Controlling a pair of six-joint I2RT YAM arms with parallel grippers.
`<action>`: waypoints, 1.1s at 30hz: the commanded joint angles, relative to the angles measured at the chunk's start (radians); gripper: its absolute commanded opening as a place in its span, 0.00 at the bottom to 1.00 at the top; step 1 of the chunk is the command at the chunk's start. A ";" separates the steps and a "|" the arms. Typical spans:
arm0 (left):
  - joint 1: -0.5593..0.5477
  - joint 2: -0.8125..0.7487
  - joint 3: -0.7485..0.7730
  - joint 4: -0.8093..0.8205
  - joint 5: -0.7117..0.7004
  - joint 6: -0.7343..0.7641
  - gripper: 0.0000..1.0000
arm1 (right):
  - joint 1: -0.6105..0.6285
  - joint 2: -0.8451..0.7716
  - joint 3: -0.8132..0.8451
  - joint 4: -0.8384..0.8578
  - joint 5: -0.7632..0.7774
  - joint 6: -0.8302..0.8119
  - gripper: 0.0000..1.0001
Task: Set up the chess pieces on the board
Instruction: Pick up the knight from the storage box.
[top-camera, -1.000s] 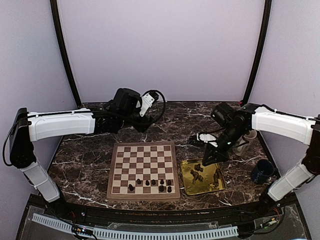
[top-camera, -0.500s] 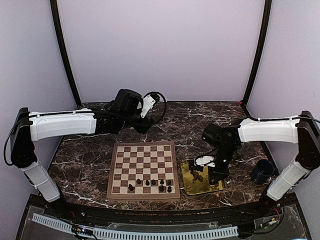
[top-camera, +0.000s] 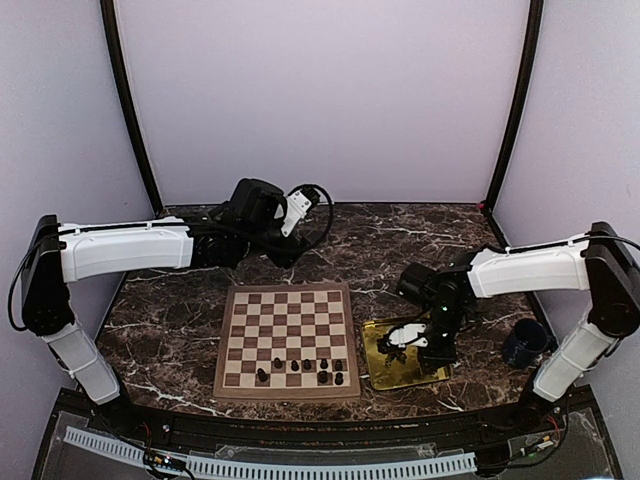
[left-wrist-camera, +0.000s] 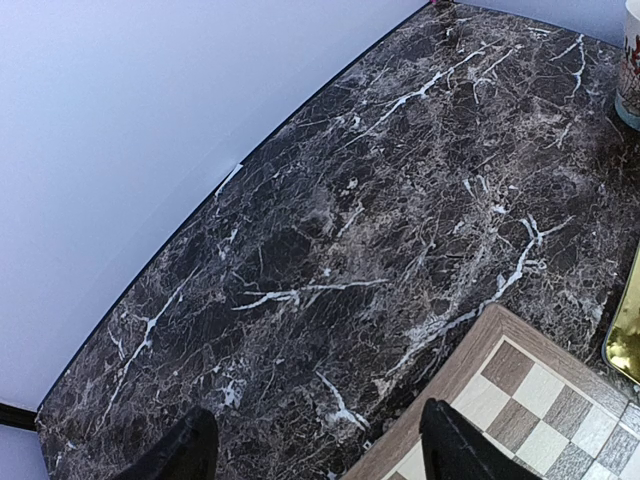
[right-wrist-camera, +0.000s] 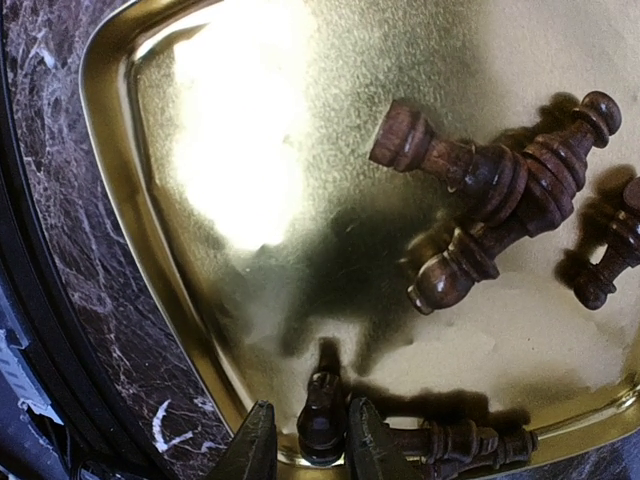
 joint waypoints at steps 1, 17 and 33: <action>-0.005 -0.001 0.026 -0.018 0.006 -0.008 0.72 | 0.027 0.009 -0.029 0.059 0.026 0.022 0.26; -0.008 0.007 0.029 -0.021 0.000 -0.002 0.72 | -0.009 -0.090 0.115 -0.039 -0.284 -0.026 0.04; -0.008 0.057 0.052 -0.032 0.027 -0.022 0.71 | -0.203 -0.229 0.088 0.105 -0.625 -0.020 0.03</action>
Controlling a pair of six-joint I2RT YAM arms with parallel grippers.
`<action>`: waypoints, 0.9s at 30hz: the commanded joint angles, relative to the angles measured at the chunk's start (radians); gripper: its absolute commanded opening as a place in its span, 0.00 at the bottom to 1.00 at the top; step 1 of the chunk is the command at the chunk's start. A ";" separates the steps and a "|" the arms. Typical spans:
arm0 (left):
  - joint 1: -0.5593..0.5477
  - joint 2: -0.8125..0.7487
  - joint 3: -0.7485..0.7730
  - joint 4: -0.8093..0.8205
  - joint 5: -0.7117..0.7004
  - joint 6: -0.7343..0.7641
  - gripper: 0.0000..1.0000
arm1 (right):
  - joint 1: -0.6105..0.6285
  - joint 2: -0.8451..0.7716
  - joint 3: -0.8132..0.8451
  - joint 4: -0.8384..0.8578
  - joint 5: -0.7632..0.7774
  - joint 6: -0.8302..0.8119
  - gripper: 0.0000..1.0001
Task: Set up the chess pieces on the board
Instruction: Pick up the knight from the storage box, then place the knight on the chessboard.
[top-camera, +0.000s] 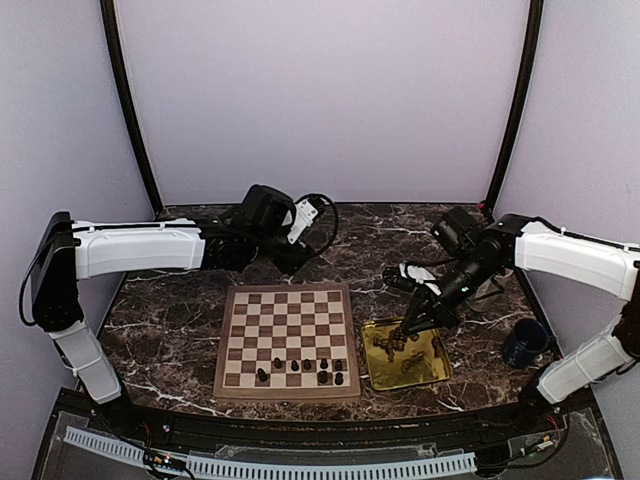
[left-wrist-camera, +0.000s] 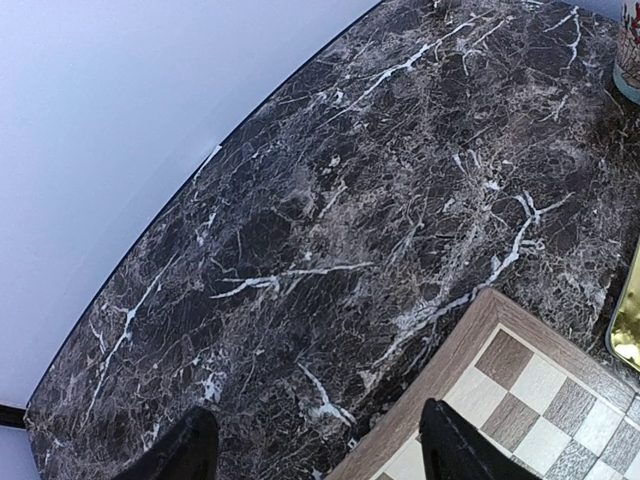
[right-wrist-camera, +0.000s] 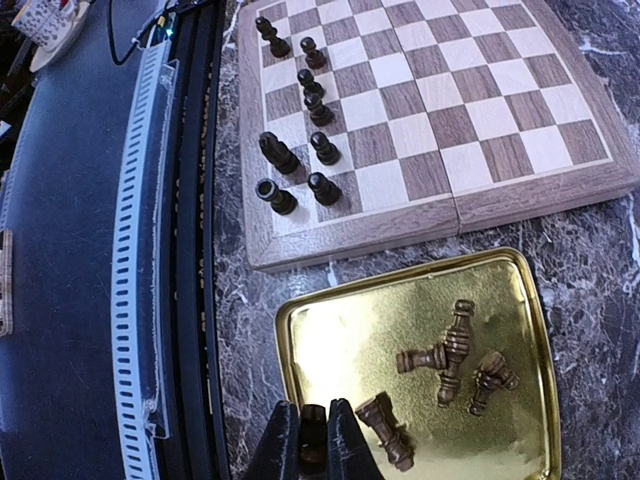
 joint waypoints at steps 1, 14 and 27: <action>-0.003 0.005 0.036 -0.016 0.019 -0.016 0.71 | -0.013 -0.024 -0.005 0.039 -0.126 0.003 0.04; 0.015 -0.025 0.025 0.025 -0.046 -0.089 0.71 | -0.019 0.051 0.024 0.417 -0.099 0.132 0.05; 0.038 -0.144 -0.066 0.011 -0.057 -0.246 0.71 | 0.098 0.341 -0.004 1.197 0.101 0.483 0.04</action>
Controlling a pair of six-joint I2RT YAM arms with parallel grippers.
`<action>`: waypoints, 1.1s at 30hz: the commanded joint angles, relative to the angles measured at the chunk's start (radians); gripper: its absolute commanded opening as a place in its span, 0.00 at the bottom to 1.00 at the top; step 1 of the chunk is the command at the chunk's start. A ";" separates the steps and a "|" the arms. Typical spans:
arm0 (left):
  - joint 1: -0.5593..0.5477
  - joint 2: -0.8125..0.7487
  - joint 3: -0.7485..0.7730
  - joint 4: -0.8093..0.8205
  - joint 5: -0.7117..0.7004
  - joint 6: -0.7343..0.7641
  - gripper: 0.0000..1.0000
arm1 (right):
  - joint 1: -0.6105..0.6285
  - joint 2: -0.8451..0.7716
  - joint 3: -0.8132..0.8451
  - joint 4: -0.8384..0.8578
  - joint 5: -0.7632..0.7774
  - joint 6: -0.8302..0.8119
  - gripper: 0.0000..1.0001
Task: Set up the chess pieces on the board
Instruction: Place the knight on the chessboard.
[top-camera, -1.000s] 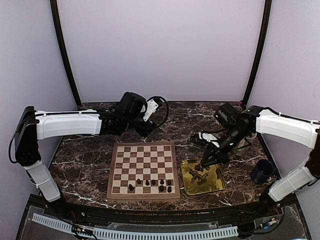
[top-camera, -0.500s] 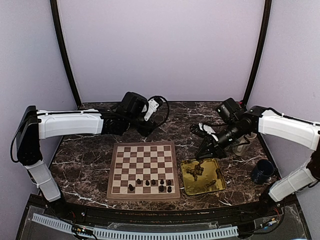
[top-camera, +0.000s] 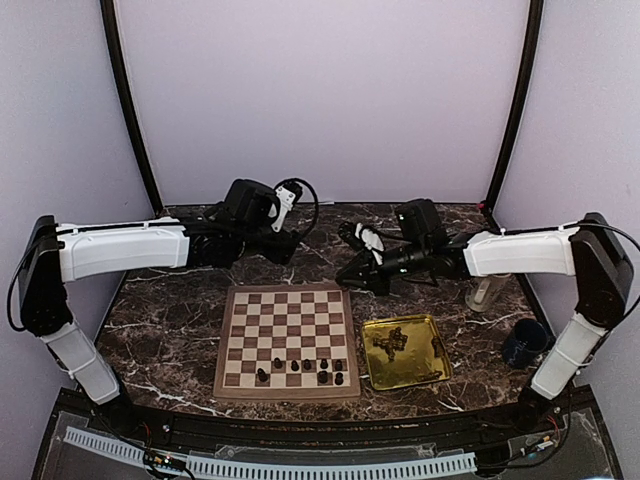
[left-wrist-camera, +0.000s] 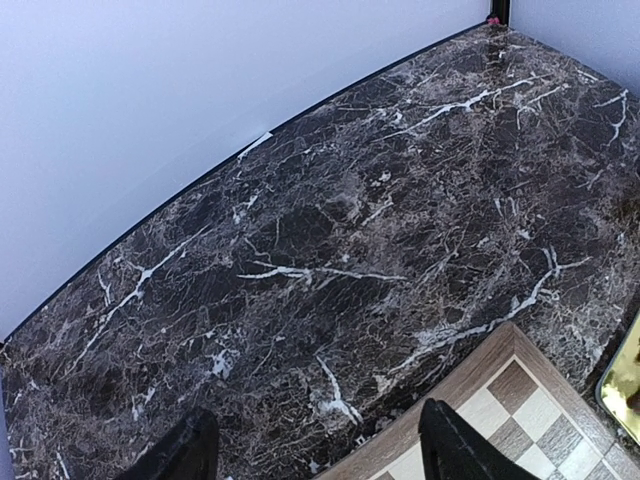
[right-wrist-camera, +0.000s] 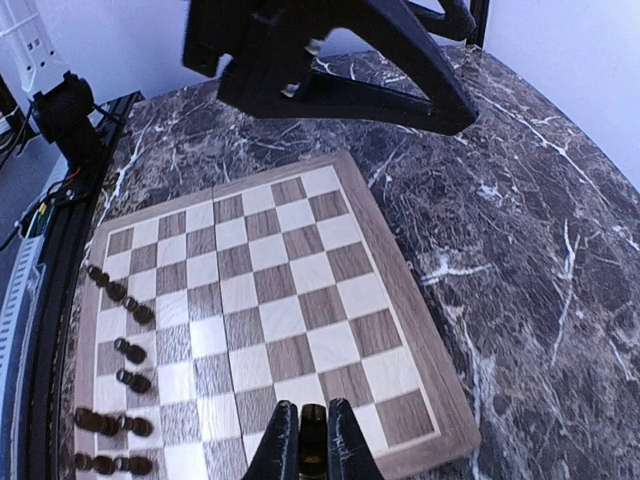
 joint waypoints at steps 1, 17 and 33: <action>0.000 -0.090 -0.024 -0.014 -0.017 -0.060 0.71 | 0.055 0.103 -0.004 0.324 0.089 0.176 0.04; 0.001 -0.091 -0.039 -0.033 0.020 -0.075 0.71 | 0.182 0.234 -0.077 0.430 0.149 0.210 0.14; 0.001 -0.075 -0.020 -0.251 0.236 -0.006 0.68 | -0.006 -0.001 0.008 0.091 0.008 0.231 0.34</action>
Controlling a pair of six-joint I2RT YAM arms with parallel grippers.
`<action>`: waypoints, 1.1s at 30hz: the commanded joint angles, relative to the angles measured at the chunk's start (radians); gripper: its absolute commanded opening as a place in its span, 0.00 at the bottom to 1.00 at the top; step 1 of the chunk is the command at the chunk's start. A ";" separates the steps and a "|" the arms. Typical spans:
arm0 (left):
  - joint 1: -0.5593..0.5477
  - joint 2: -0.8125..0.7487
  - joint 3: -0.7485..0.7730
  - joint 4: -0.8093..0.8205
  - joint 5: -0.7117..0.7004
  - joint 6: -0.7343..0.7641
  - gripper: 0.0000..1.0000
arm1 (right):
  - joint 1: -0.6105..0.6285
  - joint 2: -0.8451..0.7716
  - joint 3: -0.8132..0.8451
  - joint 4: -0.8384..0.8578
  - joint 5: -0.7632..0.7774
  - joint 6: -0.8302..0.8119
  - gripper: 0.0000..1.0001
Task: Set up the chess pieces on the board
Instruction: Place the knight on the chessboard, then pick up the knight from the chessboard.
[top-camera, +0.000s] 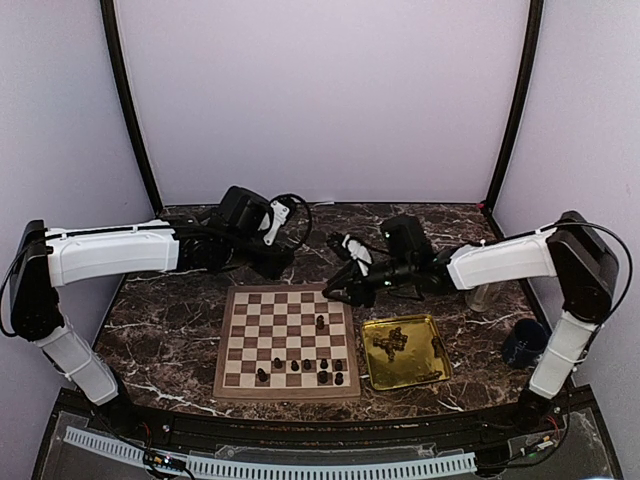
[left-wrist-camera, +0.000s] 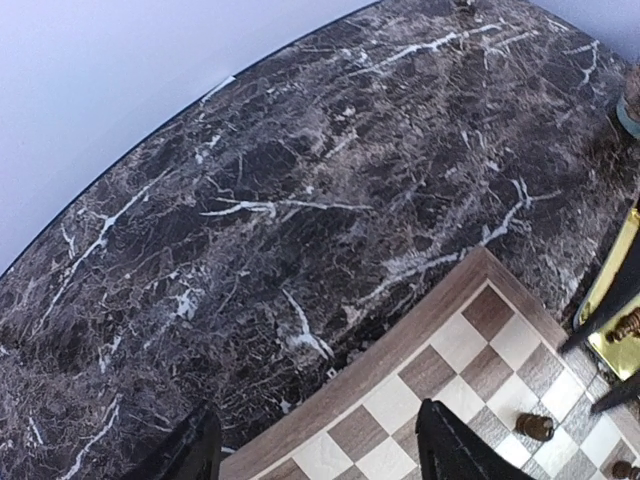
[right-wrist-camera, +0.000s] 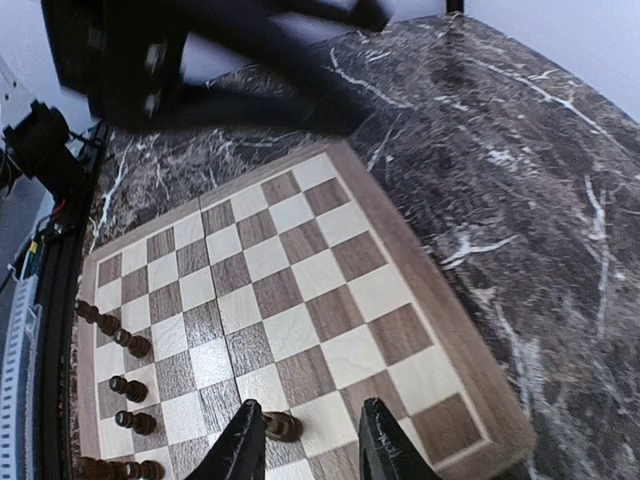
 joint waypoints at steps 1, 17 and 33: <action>0.000 0.003 0.049 -0.162 0.233 0.067 0.65 | -0.131 -0.152 0.048 -0.161 -0.127 0.013 0.35; -0.104 0.362 0.403 -0.528 0.403 0.099 0.52 | -0.336 -0.427 0.031 -0.544 0.077 -0.316 0.48; -0.126 0.449 0.461 -0.565 0.364 0.087 0.26 | -0.341 -0.409 -0.006 -0.521 0.040 -0.347 0.48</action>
